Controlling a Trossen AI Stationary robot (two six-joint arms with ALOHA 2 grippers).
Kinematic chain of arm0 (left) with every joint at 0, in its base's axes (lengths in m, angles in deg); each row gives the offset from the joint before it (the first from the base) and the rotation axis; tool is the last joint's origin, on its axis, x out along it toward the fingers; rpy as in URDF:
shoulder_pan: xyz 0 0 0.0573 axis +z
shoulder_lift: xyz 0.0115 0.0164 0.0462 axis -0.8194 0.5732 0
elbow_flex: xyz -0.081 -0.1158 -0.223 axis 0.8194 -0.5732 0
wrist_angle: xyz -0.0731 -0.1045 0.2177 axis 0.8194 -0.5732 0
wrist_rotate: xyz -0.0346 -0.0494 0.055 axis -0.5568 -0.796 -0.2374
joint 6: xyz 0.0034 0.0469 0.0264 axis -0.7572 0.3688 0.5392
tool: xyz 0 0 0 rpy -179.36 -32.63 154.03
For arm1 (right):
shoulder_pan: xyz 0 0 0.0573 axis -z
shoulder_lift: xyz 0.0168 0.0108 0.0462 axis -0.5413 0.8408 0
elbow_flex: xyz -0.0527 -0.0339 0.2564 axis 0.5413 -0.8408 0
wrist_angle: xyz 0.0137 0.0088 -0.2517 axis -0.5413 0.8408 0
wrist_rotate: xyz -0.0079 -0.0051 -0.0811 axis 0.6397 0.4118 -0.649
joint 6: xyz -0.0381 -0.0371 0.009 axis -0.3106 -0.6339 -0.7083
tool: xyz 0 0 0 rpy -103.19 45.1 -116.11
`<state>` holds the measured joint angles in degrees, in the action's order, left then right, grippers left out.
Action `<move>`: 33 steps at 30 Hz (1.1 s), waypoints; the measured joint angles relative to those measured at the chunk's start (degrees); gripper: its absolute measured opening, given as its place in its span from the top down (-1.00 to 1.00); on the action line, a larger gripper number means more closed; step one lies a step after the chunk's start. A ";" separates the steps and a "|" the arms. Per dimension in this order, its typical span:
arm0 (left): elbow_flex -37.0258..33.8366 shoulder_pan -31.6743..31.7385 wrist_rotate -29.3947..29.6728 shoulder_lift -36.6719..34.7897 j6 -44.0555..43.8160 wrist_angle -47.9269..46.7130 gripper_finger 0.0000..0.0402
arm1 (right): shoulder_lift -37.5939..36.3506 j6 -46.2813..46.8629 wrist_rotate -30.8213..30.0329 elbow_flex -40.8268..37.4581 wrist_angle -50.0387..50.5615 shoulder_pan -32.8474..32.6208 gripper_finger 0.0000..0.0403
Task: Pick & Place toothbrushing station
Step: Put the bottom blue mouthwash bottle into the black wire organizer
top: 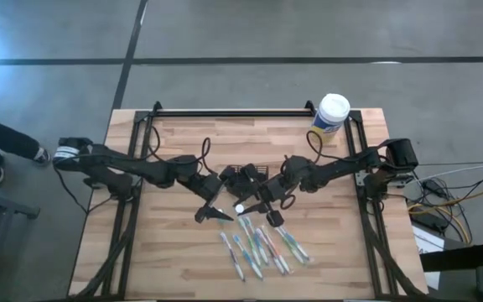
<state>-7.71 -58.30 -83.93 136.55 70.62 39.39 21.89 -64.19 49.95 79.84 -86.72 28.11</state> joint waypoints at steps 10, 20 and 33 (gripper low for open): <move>0.04 0.00 0.24 0.06 0.20 -0.06 -0.57 | 0.00 0.01 -0.04 0.52 0.27 0.72 0.57; 0.00 0.04 0.69 0.06 0.86 -0.15 0.17 | 0.00 0.02 -0.13 0.68 0.62 0.76 0.57; -0.02 0.04 0.11 0.06 2.59 -0.22 0.54 | 0.00 1.50 -0.10 0.68 0.79 0.89 0.57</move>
<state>-7.73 -58.25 -83.82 136.61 73.22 39.17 21.89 -62.69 49.85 80.52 -85.93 29.00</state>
